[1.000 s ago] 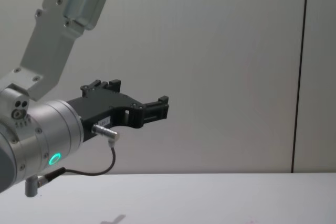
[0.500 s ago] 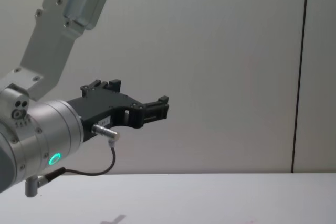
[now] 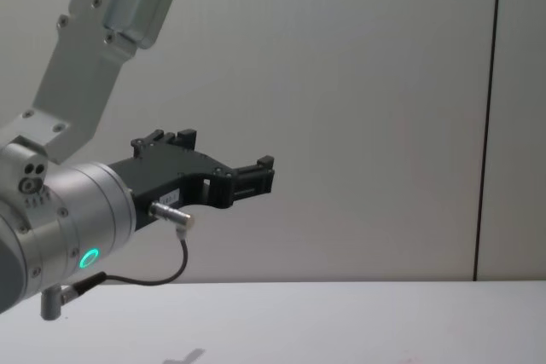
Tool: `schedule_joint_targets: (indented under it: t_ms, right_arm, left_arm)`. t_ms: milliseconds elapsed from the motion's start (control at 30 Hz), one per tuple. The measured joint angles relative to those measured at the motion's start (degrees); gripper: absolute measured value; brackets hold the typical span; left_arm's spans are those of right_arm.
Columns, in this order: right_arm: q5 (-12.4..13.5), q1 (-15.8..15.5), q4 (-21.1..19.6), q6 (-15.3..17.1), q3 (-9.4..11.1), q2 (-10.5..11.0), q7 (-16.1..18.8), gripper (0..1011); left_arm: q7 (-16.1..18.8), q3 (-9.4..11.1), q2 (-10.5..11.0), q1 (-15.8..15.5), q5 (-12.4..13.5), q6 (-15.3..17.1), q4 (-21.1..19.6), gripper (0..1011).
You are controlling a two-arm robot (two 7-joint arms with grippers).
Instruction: Use the one hand to pick up the stamp and affix it onto the A4 paper.
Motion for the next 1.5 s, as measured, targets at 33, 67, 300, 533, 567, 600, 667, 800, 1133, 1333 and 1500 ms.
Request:
schedule_joint_targets:
  t_ms: [33, 67, 300, 533, 567, 600, 667, 800, 1133, 1333, 1500]
  right_arm:
    - [-0.14, 0.05, 0.17, -0.04, -0.04, -0.06, 0.16, 408]
    - [-0.21, 0.07, 0.26, -0.07, -0.06, -0.10, 0.26, 364]
    - [-0.86, 0.35, 1.08, -0.26, -0.22, -0.42, 1.00, 217]
    - [-1.53, 0.61, 1.79, -0.17, -0.28, -0.67, 1.23, 218]
    - [-1.65, 0.66, 1.95, -0.10, -0.28, -0.71, 1.25, 217]
    - [-1.71, 0.69, 2.06, -0.07, -0.28, -0.74, 1.25, 217]
    - [-1.84, 0.74, 2.24, -0.01, -0.28, -0.78, 1.26, 218]
    - [-2.11, 0.82, 2.61, 0.05, -0.25, -0.86, 1.27, 218]
    - [-2.67, 0.95, 3.05, -0.48, 0.01, -0.95, 1.59, 218]
    - [-2.94, 0.98, 1.91, -1.37, 0.29, -0.86, 1.70, 218]
    - [-3.31, 1.17, -0.34, -2.32, 0.59, -0.68, 1.94, 218]
  left_arm:
    - [0.00, 0.00, 0.00, 0.00, 0.00, 0.00, 0.00, 1001]
    - [0.00, 0.00, 0.00, 0.00, 0.00, 0.00, 0.00, 1001]
    - [0.00, 0.00, 0.00, 0.00, 0.00, 0.00, 0.00, 1001]
    - [0.00, 0.00, 0.00, 0.00, 0.00, 0.00, 0.00, 1001]
    - [0.00, 0.00, 0.00, 0.00, 0.00, 0.00, 0.00, 1001]
    - [0.00, 0.00, 0.00, 0.00, 0.00, 0.00, 0.00, 1001]
    - [0.00, 0.00, 0.00, 0.00, 0.00, 0.00, 0.00, 1002]
    - [0.00, 0.00, 0.00, 0.00, 0.00, 0.00, 0.00, 1001]
    - [0.00, 0.00, 0.00, 0.00, 0.00, 0.00, 0.00, 1001]
    - [0.00, 0.00, 0.00, 0.00, 0.00, 0.00, 0.00, 1002]
    - [0.00, 0.00, 0.00, 0.00, 0.00, 0.00, 0.00, 1002]
